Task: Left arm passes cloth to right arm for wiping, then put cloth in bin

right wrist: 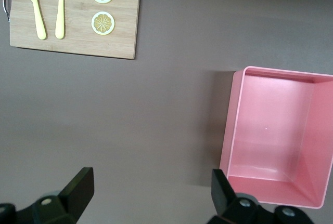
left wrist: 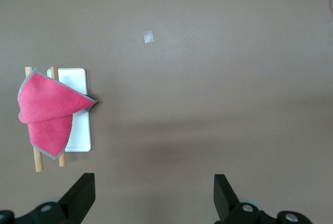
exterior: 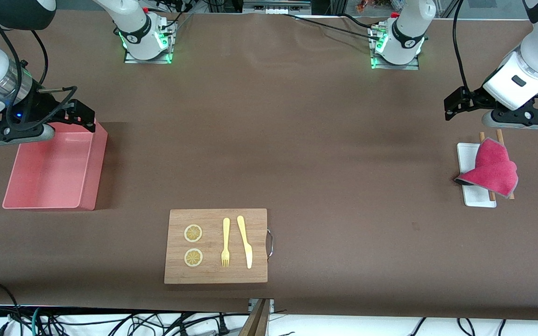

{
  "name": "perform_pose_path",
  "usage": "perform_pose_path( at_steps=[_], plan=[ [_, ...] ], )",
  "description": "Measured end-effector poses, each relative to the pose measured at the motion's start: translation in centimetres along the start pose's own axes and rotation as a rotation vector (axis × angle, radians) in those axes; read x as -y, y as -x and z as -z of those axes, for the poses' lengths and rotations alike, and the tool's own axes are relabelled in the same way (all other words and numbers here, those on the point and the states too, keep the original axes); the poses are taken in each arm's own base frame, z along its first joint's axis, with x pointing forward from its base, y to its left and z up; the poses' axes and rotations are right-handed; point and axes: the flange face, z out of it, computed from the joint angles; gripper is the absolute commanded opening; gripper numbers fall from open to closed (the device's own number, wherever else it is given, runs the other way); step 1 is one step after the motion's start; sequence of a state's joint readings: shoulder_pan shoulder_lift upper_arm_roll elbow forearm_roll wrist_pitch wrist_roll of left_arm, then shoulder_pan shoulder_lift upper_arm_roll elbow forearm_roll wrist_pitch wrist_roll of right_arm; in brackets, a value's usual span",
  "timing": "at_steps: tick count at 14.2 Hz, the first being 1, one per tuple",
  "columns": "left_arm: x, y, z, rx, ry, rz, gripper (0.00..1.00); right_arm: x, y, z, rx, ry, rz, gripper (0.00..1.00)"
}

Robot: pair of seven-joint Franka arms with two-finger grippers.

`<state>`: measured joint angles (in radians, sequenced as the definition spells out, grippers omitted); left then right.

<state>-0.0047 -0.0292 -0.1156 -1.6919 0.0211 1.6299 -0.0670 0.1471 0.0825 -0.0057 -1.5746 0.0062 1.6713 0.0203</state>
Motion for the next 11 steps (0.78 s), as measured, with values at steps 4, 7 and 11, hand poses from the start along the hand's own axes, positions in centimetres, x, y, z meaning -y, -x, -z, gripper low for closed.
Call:
perform_pose_path(
  at_steps=[4, 7, 11],
  plan=[
    [0.05, -0.01, 0.12, -0.003, 0.0, 0.001, 1.0, 0.0, 0.0, 0.0, 0.0, 0.0, 0.0, 1.0],
    [0.2, -0.06, 0.37, -0.008, 0.001, 0.004, 1.0, 0.0, 0.0, 0.0, 0.0, 0.0, 0.0, 1.0],
    [0.24, -0.45, -0.1, 0.0, 0.002, 0.004, 1.0, 0.0, 0.0, 0.0, 0.0, 0.0, 0.0, 1.0]
  ],
)
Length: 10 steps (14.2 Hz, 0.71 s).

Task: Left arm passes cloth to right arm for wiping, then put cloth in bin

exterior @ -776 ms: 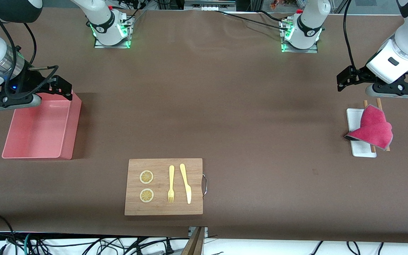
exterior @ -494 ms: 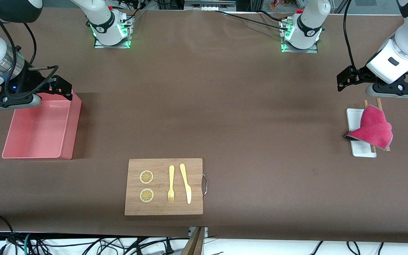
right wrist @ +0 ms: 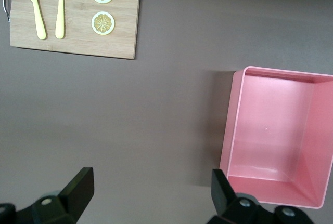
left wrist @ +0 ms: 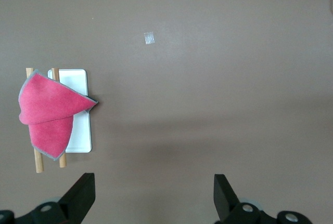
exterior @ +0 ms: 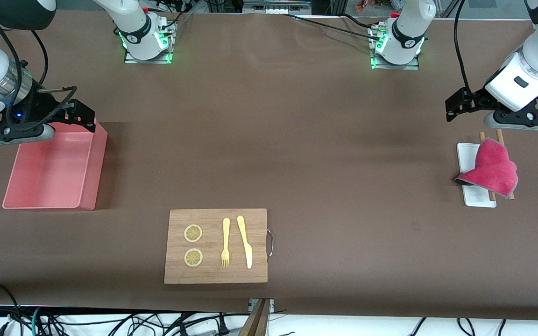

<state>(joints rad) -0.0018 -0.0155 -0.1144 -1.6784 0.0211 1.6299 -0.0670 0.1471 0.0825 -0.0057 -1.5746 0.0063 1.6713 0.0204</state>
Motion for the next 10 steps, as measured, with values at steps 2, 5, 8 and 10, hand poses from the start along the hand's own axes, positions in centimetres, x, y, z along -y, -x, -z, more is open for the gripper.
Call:
perform_pose_path(
  at_steps=[2, 5, 8, 10],
  plan=[
    [0.0, -0.4, -0.2, 0.003, 0.001, 0.0, 1.0, 0.0, 0.0, 0.0, 0.0, 0.0, 0.0, 1.0],
    [0.1, -0.4, -0.4, 0.01, 0.001, 0.001, 1.0, 0.0, 0.0, 0.0, 0.0, 0.0, 0.0, 1.0],
    [0.7, -0.7, -1.1, 0.028, -0.003, 0.01, 1.0, 0.0, 0.0, 0.0, 0.0, 0.0, 0.0, 1.0],
    [2.2, -1.2, -1.9, 0.044, -0.003, 0.037, 1.0, 0.0, 0.0, 0.0, 0.0, 0.0, 0.0, 1.0]
  ],
)
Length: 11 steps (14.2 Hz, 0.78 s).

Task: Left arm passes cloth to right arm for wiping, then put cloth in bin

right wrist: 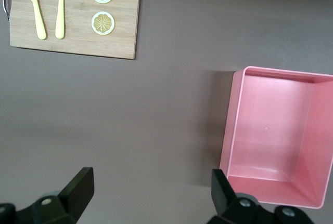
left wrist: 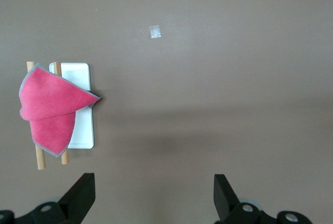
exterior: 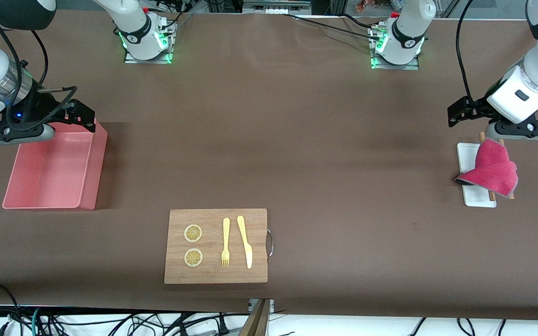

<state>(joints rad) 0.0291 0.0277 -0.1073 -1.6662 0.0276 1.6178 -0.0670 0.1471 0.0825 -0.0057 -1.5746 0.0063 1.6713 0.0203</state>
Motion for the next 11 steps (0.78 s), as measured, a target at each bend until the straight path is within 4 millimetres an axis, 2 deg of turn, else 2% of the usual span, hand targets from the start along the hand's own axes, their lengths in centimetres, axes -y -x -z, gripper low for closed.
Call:
perform_pose_path(
  at_steps=[2, 5, 7, 11],
  plan=[
    [2.3, -0.8, -0.7, 0.011, 0.004, 0.007, 1.0, 0.0, 0.0, 0.0, 0.0, 0.0, 0.0, 1.0],
    [6.1, -2.3, -2.1, 0.031, -0.013, -0.103, 1.0, 0.0, 0.0, 0.0, 0.0, 0.0, 0.0, 1.0],
    [7.8, -3.2, -3.2, 0.049, -0.023, -0.151, 1.0, 0.0, 0.0, 0.0, 0.0, 0.0, 0.0, 1.0],
    [13.2, -3.9, -5.7, 0.087, 0.0, -0.208, 1.0, 0.0, 0.0, 0.0, 0.0, 0.0, 0.0, 1.0]
  ],
)
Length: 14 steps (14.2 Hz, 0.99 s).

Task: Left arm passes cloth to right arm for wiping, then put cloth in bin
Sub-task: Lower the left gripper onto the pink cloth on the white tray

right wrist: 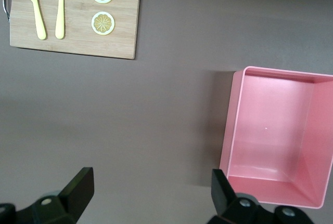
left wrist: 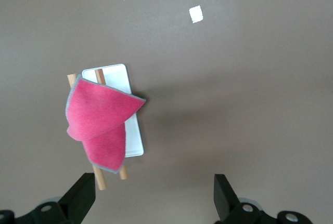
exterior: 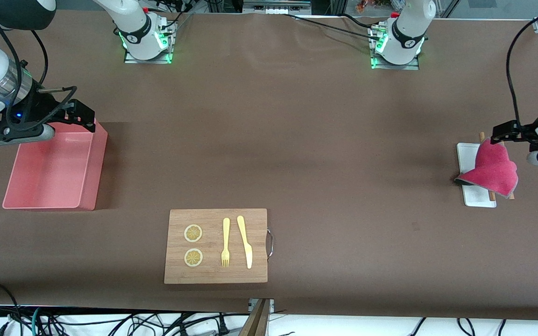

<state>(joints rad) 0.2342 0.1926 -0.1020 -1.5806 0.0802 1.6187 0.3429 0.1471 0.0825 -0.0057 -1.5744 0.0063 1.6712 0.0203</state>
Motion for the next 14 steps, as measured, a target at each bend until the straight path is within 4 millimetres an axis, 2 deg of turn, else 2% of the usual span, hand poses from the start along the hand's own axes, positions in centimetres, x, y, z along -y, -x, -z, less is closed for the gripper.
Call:
perform_pose_path(
  at_steps=[5, 7, 11, 14],
  plan=[
    [5.3, 0.9, -1.0, 0.0, 0.02, -0.112, 1.0, 0.0, 0.0, 0.0, 0.0, 0.0, 0.0, 1.0],
    [8.2, 1.5, -2.9, 0.02, 0.045, -0.156, 1.0, 0.0, 0.0, 0.0, 0.0, 0.0, 0.0, 1.0],
    [13.7, 2.2, -7.9, 0.015, 0.111, -0.279, 1.0, 0.0, 0.0, 0.0, 0.0, 0.0, 0.0, 1.0],
    [16.4, 2.0, -10.5, -0.041, 0.128, -0.352, 1.0, 0.0, 0.0, 0.0, 0.0, 0.0, 0.0, 1.0]
  ],
)
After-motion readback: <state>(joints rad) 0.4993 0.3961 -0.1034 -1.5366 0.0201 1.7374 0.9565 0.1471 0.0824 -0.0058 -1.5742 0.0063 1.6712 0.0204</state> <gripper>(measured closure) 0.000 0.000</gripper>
